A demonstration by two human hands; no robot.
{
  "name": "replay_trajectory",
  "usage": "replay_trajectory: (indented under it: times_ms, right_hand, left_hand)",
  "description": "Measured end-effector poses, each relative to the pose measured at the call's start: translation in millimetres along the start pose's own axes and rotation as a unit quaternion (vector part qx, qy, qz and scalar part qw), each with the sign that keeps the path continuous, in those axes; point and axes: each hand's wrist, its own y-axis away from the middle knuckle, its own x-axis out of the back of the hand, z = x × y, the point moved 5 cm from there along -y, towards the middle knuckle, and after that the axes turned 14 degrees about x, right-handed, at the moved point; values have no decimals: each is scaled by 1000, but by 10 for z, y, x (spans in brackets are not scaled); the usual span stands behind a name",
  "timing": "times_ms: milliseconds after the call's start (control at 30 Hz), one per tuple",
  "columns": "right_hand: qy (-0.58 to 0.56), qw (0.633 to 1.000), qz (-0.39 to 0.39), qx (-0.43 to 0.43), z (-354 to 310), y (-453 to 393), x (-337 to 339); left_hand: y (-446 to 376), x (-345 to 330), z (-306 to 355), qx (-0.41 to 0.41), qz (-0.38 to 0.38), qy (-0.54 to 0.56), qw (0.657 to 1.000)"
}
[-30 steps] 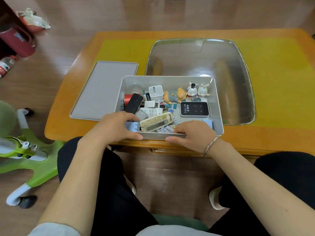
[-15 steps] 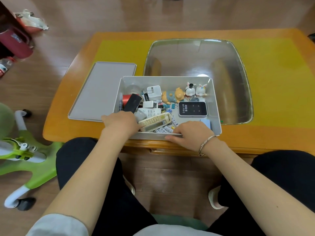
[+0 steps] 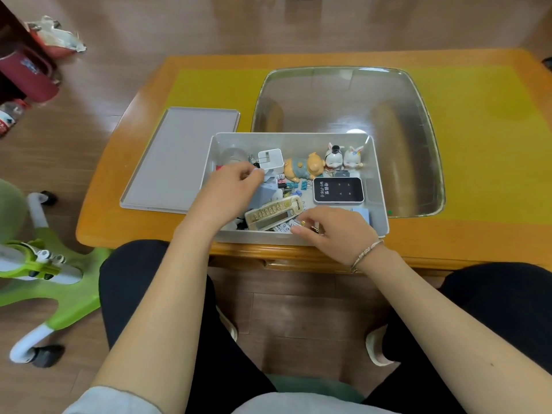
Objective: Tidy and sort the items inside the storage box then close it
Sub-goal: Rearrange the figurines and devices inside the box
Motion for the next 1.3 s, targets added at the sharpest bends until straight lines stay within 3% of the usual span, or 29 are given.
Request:
replay_trajectory:
  times_ms: [200, 367, 500, 700, 900, 967, 1100, 1300]
  right_hand:
    - [-137, 979, 144, -33, 56, 32, 100]
    - [-146, 975, 161, -41, 101, 9, 99]
    - [-149, 968, 195, -51, 148, 28, 149]
    - [-97, 953, 271, -99, 175, 82, 249]
    - [-129, 938, 278, -161, 253, 120, 181]
    - [-121, 941, 273, -157, 256, 122, 189]
    - [-126, 957, 239, -105, 235, 91, 187]
    - [-183, 955, 228, -54, 203, 77, 217]
  left_hand:
    - [-6, -506, 128, 41, -121, 193, 973]
    - [66, -840, 167, 135, -198, 319, 917]
    - [102, -913, 195, 123, -223, 357, 899]
    - [116, -816, 218, -9, -174, 316, 933]
    - [189, -893, 229, -91, -141, 248, 954]
    - [205, -926, 231, -125, -138, 213, 959]
    - [191, -887, 257, -252, -56, 86, 962]
    - [47, -791, 176, -248, -20, 84, 965]
